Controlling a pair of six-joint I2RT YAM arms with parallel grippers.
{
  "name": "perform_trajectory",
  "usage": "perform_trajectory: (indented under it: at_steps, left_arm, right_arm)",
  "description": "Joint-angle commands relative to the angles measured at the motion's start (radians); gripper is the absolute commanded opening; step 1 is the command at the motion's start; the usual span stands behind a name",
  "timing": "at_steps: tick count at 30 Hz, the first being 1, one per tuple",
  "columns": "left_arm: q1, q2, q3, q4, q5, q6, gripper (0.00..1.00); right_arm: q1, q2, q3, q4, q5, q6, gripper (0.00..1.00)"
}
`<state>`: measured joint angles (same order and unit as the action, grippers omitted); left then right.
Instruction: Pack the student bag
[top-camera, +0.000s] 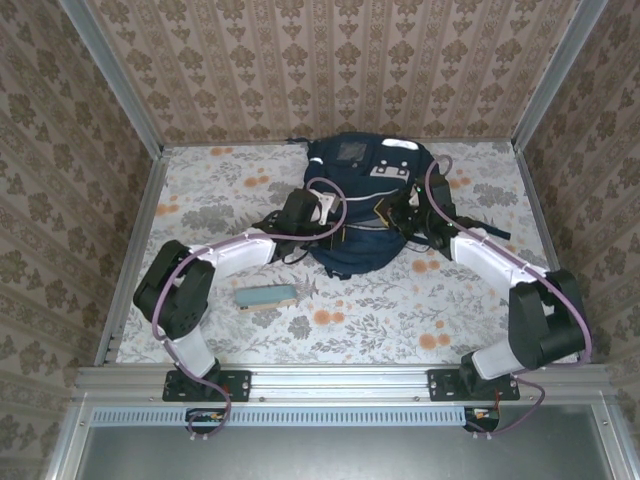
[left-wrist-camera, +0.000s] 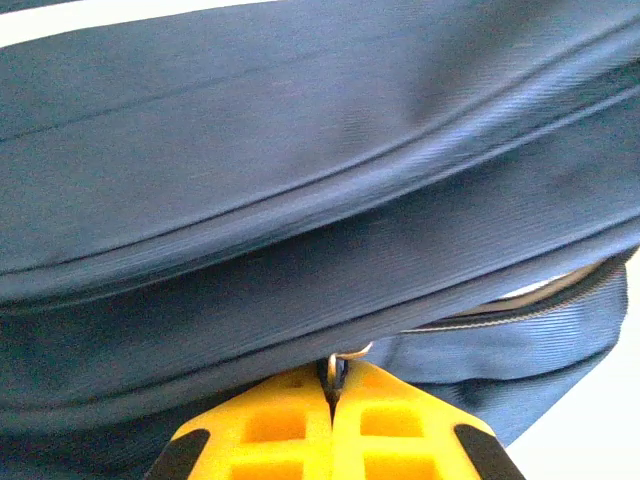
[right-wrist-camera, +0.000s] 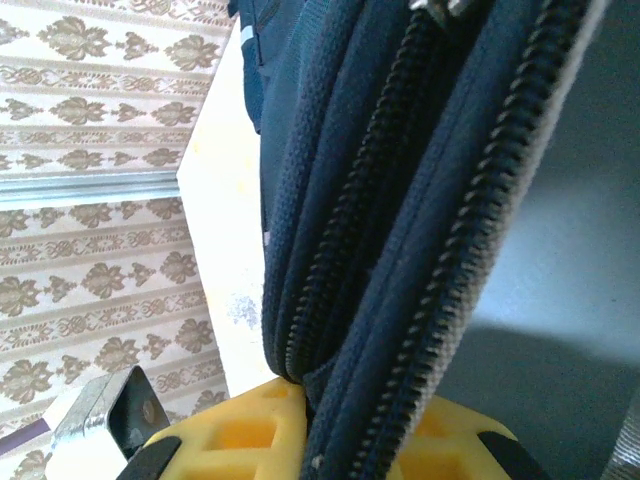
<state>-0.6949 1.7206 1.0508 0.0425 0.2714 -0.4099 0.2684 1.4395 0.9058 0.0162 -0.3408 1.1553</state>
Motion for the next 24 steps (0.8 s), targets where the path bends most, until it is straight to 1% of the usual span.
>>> perform_trajectory:
  at_steps: [1,4,7,8,9,10,11,13,14,17,20,24]
  left_arm:
    - [0.049,-0.036,-0.014,-0.081,-0.158,0.078,0.00]
    - [0.053,-0.046,-0.003,-0.061,-0.113,0.116,0.00]
    - [0.042,-0.057,-0.001,-0.003,-0.020,0.131,0.00]
    - [0.030,-0.061,-0.003,0.012,0.005,0.134,0.00]
    - [0.018,-0.064,-0.002,0.028,0.022,0.138,0.00]
    - [0.000,-0.066,-0.004,0.042,0.037,0.141,0.00]
    - [-0.018,-0.070,-0.004,0.058,0.048,0.143,0.00]
    - [-0.048,-0.071,-0.010,0.083,0.067,0.140,0.00]
    - [-0.065,-0.072,-0.011,0.092,0.074,0.137,0.00]
    - [-0.108,-0.072,-0.011,0.104,0.073,0.127,0.00]
    - [-0.140,-0.074,-0.011,0.108,0.072,0.123,0.00]
    - [-0.153,-0.081,-0.019,0.105,0.067,0.118,0.00]
  right_arm:
    - [-0.041,-0.095,-0.035,-0.052,0.116,-0.047,0.00]
    - [-0.060,-0.098,-0.044,-0.053,0.104,-0.063,0.00]
    - [-0.059,-0.097,-0.057,-0.012,0.067,-0.059,0.01]
    - [-0.055,-0.095,-0.063,0.009,0.047,-0.048,0.10]
    - [-0.049,-0.094,-0.069,0.025,0.034,-0.036,0.22]
    - [-0.037,-0.094,-0.074,0.039,0.033,-0.018,0.39]
    - [-0.022,-0.097,-0.078,0.045,0.039,-0.003,0.51]
    - [0.020,-0.095,-0.074,0.046,0.062,0.017,0.62]
    - [0.044,-0.089,-0.071,0.047,0.076,0.033,0.65]
    - [0.111,-0.064,-0.072,0.067,0.131,0.107,0.66]
    - [0.163,-0.056,-0.102,0.127,0.203,0.184,0.63]
    - [0.189,-0.056,-0.108,0.113,0.290,0.226,0.57]
